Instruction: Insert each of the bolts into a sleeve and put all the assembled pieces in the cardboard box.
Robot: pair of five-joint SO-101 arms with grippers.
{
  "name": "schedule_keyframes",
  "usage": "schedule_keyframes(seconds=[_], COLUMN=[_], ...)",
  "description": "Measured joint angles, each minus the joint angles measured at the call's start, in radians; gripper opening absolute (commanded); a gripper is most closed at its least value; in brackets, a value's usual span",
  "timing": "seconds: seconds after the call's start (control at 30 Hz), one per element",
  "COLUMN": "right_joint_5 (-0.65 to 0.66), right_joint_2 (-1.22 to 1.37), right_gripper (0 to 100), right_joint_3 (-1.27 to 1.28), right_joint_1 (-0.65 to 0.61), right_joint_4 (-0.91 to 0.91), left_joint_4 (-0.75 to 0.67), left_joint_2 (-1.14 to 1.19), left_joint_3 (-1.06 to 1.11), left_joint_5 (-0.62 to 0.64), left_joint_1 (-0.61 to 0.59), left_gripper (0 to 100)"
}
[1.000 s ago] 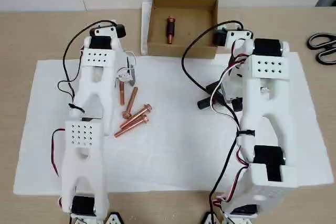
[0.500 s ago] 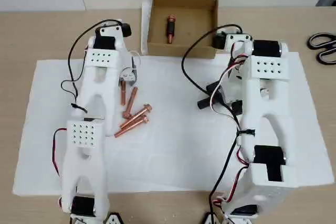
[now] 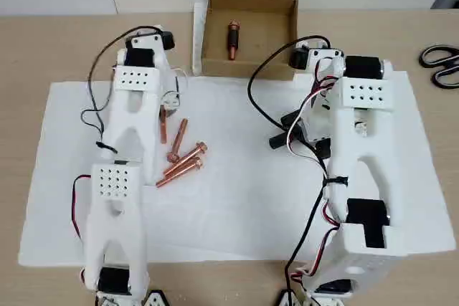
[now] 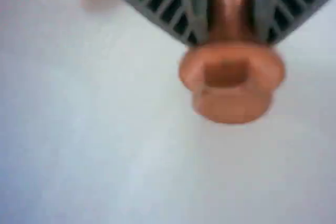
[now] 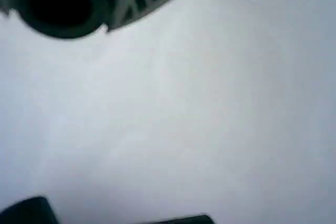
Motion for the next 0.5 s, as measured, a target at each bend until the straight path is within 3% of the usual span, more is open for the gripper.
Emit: schedule_keyframes(seconds=[0.23, 0.5], right_joint_5=[0.0, 0.0], right_joint_2=[-0.034, -0.407], right_gripper=[0.4, 0.4], right_joint_3=[0.0, 0.0], right_joint_1=[0.002, -0.005], right_joint_4=[0.0, 0.0], left_joint_4=[0.009, 0.009], left_joint_2=[-0.058, -0.46], left_joint_3=[-0.066, 0.121], left_joint_5=[-0.029, -0.028], left_joint_1=[0.006, 0.012], left_gripper=[1, 1])
